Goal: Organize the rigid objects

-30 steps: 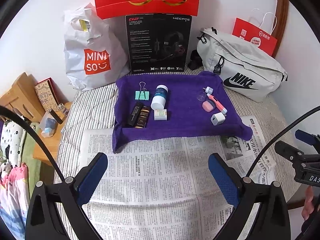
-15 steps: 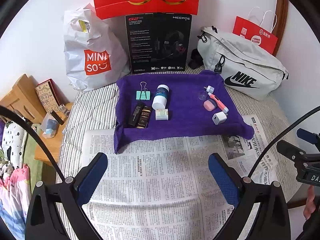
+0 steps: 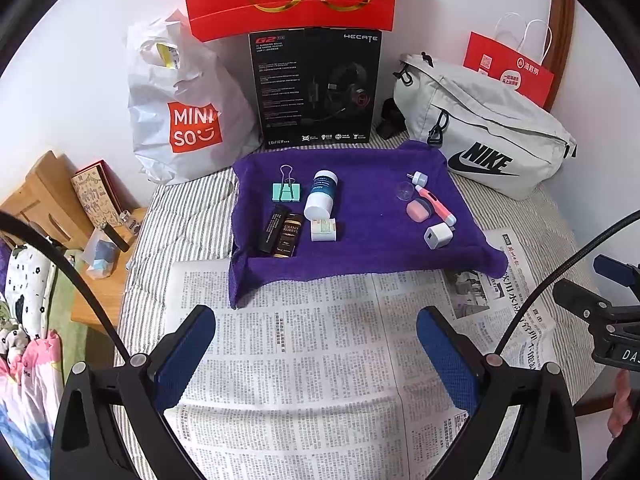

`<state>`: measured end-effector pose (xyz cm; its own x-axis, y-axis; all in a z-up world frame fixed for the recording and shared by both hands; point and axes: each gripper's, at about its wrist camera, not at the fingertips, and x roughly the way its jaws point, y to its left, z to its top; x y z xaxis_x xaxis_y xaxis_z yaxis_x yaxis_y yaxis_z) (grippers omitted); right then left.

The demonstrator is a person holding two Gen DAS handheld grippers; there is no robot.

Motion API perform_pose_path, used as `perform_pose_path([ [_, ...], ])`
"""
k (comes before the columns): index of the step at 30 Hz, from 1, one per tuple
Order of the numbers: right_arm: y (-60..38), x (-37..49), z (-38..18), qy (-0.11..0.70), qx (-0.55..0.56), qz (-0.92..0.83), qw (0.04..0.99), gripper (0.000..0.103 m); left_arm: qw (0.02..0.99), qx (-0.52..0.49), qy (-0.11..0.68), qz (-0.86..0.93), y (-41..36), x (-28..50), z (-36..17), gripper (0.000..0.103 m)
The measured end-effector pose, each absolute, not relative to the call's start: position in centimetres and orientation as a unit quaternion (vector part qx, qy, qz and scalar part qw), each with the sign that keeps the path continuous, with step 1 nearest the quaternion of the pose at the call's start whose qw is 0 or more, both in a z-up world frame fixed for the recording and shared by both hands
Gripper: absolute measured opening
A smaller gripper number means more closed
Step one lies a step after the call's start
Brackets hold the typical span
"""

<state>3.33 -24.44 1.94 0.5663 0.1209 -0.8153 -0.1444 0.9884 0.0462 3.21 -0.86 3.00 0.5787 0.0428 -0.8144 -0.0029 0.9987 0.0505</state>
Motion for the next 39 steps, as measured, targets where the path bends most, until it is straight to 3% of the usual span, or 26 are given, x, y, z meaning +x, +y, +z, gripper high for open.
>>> perform_pose_path([
  [39, -24.35, 3.21, 1.77, 0.460, -0.018, 0.080, 0.884, 0.103, 0.890, 0.023, 0.455, 0.007, -0.55, 2.89, 3.20, 0.102],
])
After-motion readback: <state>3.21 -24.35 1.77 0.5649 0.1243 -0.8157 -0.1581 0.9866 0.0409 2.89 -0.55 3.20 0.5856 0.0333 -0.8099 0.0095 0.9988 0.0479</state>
